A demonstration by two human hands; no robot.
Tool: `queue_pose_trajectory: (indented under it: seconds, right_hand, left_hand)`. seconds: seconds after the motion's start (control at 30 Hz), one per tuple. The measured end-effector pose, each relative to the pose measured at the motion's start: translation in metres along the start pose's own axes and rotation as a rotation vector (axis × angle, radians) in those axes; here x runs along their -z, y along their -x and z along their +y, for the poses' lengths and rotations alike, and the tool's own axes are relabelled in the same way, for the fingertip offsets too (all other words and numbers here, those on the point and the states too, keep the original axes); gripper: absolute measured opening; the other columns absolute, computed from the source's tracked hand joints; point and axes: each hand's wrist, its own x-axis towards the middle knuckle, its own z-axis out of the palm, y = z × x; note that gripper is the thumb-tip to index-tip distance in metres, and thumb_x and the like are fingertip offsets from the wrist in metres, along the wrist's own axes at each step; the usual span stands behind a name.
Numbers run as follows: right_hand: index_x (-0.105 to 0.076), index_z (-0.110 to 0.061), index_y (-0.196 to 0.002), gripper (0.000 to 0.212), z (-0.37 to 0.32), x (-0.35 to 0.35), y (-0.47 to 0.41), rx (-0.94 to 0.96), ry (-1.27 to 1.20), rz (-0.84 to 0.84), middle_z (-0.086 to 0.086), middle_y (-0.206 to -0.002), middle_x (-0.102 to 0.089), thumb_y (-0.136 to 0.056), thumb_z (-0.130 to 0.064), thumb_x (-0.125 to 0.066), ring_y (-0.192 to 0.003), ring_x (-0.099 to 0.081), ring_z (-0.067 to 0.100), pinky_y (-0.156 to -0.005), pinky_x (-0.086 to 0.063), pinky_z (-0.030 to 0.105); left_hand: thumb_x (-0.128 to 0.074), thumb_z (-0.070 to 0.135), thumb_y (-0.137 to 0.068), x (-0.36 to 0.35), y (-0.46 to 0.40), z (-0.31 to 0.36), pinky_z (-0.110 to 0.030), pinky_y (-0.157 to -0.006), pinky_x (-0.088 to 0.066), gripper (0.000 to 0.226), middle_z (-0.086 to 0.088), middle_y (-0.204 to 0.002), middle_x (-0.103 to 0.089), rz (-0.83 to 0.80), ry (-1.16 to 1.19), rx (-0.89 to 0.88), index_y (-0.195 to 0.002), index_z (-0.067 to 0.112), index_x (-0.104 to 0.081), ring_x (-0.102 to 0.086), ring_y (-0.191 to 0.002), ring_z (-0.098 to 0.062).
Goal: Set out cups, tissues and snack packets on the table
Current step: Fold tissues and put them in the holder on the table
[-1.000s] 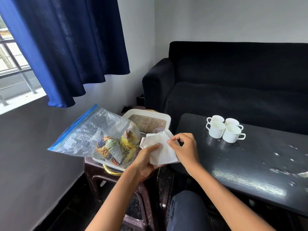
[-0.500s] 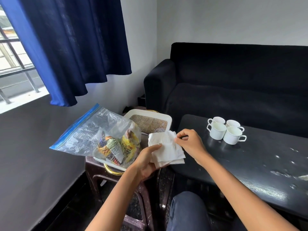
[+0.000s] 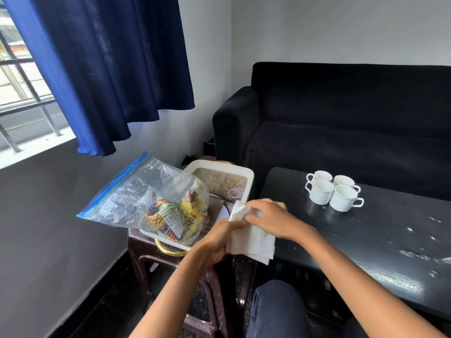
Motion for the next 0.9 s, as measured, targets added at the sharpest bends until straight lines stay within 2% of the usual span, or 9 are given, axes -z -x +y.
queue_pose_trajectory:
  seconds: [0.07, 0.13, 0.2, 0.3, 0.4, 0.53, 0.6, 0.73, 0.9]
  right_hand:
    - [-0.061, -0.027, -0.113, 0.026, 0.001, -0.001, 0.002, 0.034, -0.036, 0.013, 0.0, -0.117, -0.063, -0.094, -0.038, -0.047, -0.12, -0.049, 0.022, -0.103, -0.029, 0.036]
    - [-0.067, -0.02, -0.1, 0.021, 0.0, 0.001, 0.003, 0.074, -0.142, 0.037, 0.0, -0.101, -0.068, -0.094, -0.032, -0.05, -0.103, -0.059, 0.019, -0.096, -0.041, 0.038]
    - [-0.068, -0.015, -0.088, 0.02, 0.001, 0.001, 0.003, 0.085, -0.247, 0.072, 0.004, -0.088, -0.068, -0.094, -0.027, -0.053, -0.088, -0.06, 0.016, -0.083, -0.044, 0.035]
    - [-0.057, -0.018, -0.066, 0.028, 0.003, 0.0, 0.004, 0.048, -0.368, 0.187, -0.003, -0.063, -0.05, -0.094, -0.022, -0.053, -0.062, -0.043, 0.009, -0.062, -0.033, 0.027]
    - [-0.063, -0.003, -0.08, 0.025, 0.008, -0.002, 0.004, -0.075, -0.615, 0.317, 0.005, -0.071, -0.052, -0.094, -0.02, -0.052, -0.068, -0.044, 0.011, -0.06, -0.032, 0.027]
    - [-0.063, 0.004, -0.091, 0.027, 0.015, -0.002, 0.005, -0.224, -0.857, 0.331, 0.009, -0.083, -0.056, -0.095, -0.02, -0.051, -0.076, -0.049, 0.015, -0.06, -0.035, 0.025]
    - [-0.063, 0.004, -0.093, 0.028, 0.017, -0.003, 0.005, -0.265, -0.894, 0.313, 0.008, -0.085, -0.057, -0.095, -0.022, -0.051, -0.077, -0.05, 0.015, -0.06, -0.035, 0.025]
    - [-0.062, 0.006, -0.095, 0.029, 0.02, -0.006, 0.007, -0.27, -0.905, 0.297, 0.009, -0.086, -0.059, -0.096, -0.021, -0.051, -0.08, -0.051, 0.016, -0.061, -0.035, 0.026]
    - [-0.064, 0.003, -0.093, 0.027, 0.019, -0.009, 0.011, -0.235, -0.889, 0.269, 0.011, -0.087, -0.06, -0.095, -0.021, -0.052, -0.08, -0.052, 0.018, -0.063, -0.037, 0.027]
  left_hand:
    - [-0.055, 0.02, -0.091, 0.0, 0.002, 0.002, -0.024, -0.056, -0.054, 0.02, -0.004, -0.081, -0.075, 0.026, -0.006, -0.001, -0.1, 0.008, -0.069, -0.07, -0.069, -0.016]
    - [-0.055, 0.024, -0.091, 0.0, 0.003, 0.003, -0.023, -0.052, -0.052, 0.02, -0.001, -0.076, -0.075, 0.03, 0.029, 0.008, -0.099, 0.01, -0.068, -0.07, -0.064, -0.014]
    - [-0.055, 0.031, -0.091, -0.001, 0.004, 0.005, -0.028, -0.06, -0.055, 0.029, -0.005, -0.084, -0.075, 0.009, 0.116, 0.014, -0.105, 0.009, -0.068, -0.071, -0.072, -0.017]
    - [-0.054, 0.041, -0.088, -0.002, 0.005, 0.011, -0.036, -0.077, -0.056, 0.041, -0.013, -0.098, -0.073, -0.069, 0.309, -0.044, -0.104, 0.008, -0.073, -0.07, -0.085, -0.025]
    - [-0.051, 0.041, -0.087, -0.002, 0.008, 0.015, -0.038, -0.079, -0.055, 0.043, -0.013, -0.103, -0.072, -0.153, 0.411, -0.1, -0.107, 0.008, -0.072, -0.07, -0.09, -0.026]
    - [-0.047, 0.023, -0.08, -0.003, 0.011, 0.018, -0.034, -0.074, -0.057, 0.048, -0.013, -0.1, -0.072, -0.231, 0.44, -0.065, -0.121, 0.001, -0.056, -0.07, -0.085, -0.025]
    - [-0.04, 0.016, -0.089, -0.007, 0.01, 0.017, -0.034, -0.073, -0.058, 0.035, -0.011, -0.096, -0.073, -0.196, 0.434, -0.057, -0.118, 0.003, -0.056, -0.071, -0.083, -0.023]
    - [-0.036, 0.019, -0.101, -0.009, 0.004, 0.012, -0.04, -0.078, -0.055, 0.03, -0.008, -0.104, -0.07, -0.074, 0.37, -0.091, -0.122, 0.008, -0.054, -0.066, -0.096, -0.022]
    - [-0.041, 0.027, -0.1, -0.008, 0.001, 0.009, -0.037, -0.06, -0.059, 0.028, -0.005, -0.09, -0.076, -0.025, 0.289, -0.116, -0.118, 0.011, -0.054, -0.073, -0.08, -0.02]
